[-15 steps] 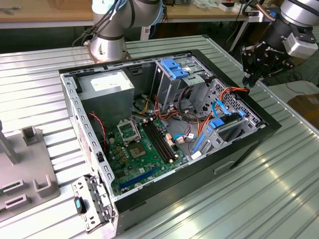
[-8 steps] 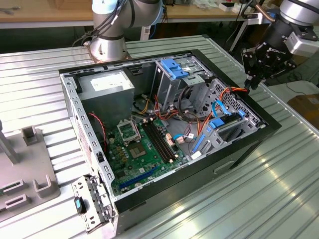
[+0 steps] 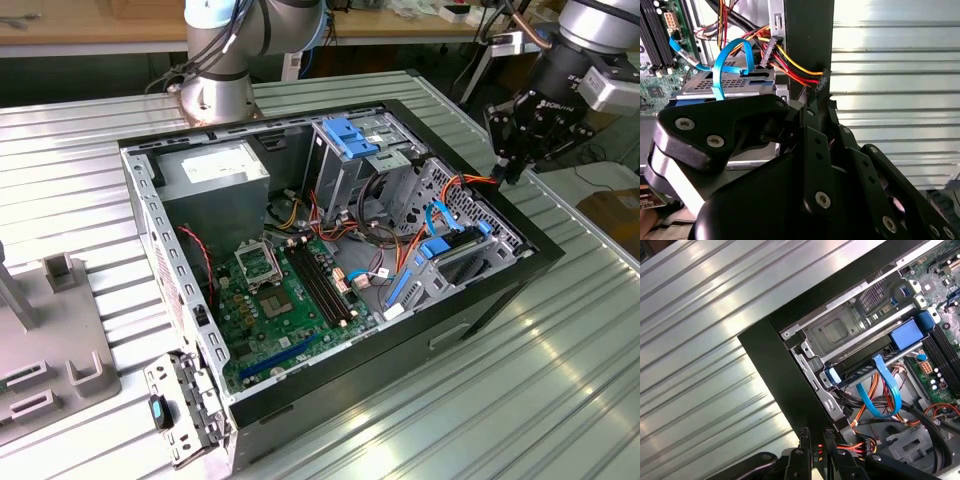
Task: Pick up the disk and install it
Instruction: 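Insert the second disk wire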
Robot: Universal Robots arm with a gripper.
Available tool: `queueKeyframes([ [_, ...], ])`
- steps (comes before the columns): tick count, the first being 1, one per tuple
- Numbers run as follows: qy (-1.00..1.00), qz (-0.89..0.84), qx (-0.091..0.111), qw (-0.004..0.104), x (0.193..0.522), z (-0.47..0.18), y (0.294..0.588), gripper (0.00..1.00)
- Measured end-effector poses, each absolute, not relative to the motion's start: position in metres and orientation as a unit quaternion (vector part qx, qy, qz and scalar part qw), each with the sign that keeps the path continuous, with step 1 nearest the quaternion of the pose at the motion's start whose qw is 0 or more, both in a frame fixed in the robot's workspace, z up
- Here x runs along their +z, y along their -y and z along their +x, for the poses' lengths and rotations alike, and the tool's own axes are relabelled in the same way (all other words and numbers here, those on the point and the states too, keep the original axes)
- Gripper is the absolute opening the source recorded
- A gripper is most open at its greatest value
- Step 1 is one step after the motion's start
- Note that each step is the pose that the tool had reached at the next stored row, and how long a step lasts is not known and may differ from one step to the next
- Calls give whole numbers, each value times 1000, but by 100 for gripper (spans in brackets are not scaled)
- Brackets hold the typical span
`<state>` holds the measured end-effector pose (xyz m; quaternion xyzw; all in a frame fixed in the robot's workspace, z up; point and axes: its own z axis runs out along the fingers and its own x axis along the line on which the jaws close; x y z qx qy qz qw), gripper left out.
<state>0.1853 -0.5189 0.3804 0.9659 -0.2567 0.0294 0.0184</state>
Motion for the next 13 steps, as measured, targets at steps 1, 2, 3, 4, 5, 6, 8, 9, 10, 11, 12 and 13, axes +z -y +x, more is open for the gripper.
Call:
queueKeyframes([
  [1,254,967,30,21,380,185,516,24],
  [2,252,967,30,23,380,185,514,24],
  [3,250,967,31,27,379,187,512,24],
  [4,248,968,31,31,378,188,511,24],
  [5,247,968,31,32,377,189,510,24],
  [6,247,968,30,33,377,190,509,24],
  [8,244,969,29,38,374,194,506,24],
  [9,244,969,29,39,373,194,504,24],
  [10,243,969,29,39,373,194,502,24],
  [11,243,969,29,40,372,194,501,24],
  [12,243,969,29,41,372,194,500,24],
  [13,243,969,29,43,371,194,500,24],
])
